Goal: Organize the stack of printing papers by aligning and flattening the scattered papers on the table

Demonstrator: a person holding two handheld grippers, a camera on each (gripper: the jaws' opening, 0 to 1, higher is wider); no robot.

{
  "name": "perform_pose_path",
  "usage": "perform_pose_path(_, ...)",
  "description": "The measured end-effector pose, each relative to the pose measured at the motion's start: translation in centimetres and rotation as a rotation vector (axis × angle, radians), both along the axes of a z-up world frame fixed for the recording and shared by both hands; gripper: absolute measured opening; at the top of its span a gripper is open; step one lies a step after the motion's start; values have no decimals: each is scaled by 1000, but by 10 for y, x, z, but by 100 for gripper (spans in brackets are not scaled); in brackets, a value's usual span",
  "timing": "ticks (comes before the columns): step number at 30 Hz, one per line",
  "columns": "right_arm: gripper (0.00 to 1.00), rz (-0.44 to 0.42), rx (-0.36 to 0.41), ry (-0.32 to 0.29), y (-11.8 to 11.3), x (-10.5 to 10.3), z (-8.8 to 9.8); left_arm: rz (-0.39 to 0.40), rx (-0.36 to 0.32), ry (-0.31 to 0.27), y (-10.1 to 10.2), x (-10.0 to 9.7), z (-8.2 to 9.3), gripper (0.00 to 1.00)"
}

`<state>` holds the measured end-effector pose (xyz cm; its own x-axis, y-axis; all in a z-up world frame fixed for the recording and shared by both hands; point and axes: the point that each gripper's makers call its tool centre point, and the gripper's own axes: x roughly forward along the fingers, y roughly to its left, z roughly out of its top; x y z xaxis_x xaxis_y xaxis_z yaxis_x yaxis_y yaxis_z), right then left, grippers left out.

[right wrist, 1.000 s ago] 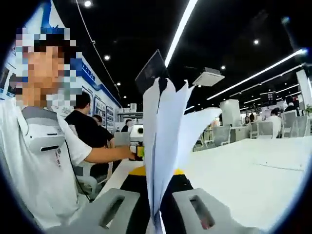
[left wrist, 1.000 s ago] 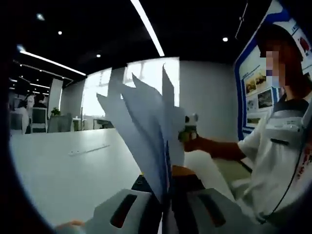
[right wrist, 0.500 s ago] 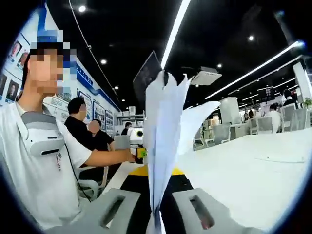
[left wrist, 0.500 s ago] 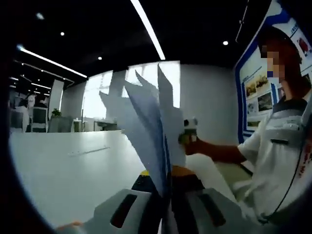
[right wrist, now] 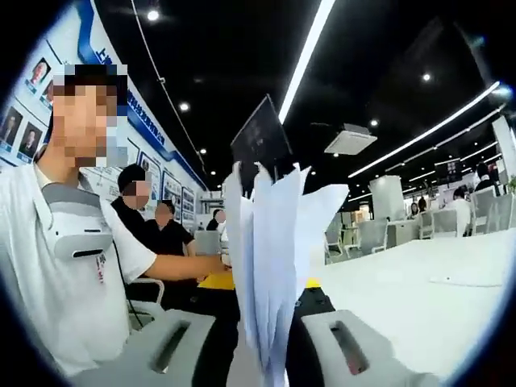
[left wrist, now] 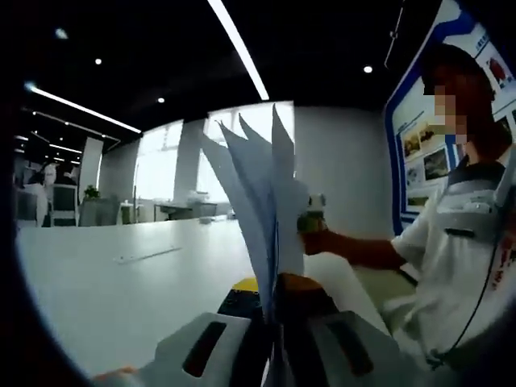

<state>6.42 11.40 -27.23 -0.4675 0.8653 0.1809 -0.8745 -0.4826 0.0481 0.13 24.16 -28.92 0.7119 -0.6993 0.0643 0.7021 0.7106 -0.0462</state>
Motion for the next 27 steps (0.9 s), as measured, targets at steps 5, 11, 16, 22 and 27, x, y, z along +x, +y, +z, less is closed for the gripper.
perform_pose_path(5,0,17,-4,-33,0,-5,-7,2,-22,-3,0,-2,-4,6)
perform_pose_path(11,0,2,-28,-37,1,1,-3,21,-16,19,2,-2,-3,11)
perform_pose_path(16,0,-10,-41,-15,-3,5,-21,26,3,-4,-1,-8,-10,8)
perform_pose_path(22,0,6,-39,-55,-6,-2,-17,34,26,-25,3,-11,-6,9)
perform_pose_path(27,0,1,-54,-35,-10,-2,-14,52,16,-53,10,-18,2,8)
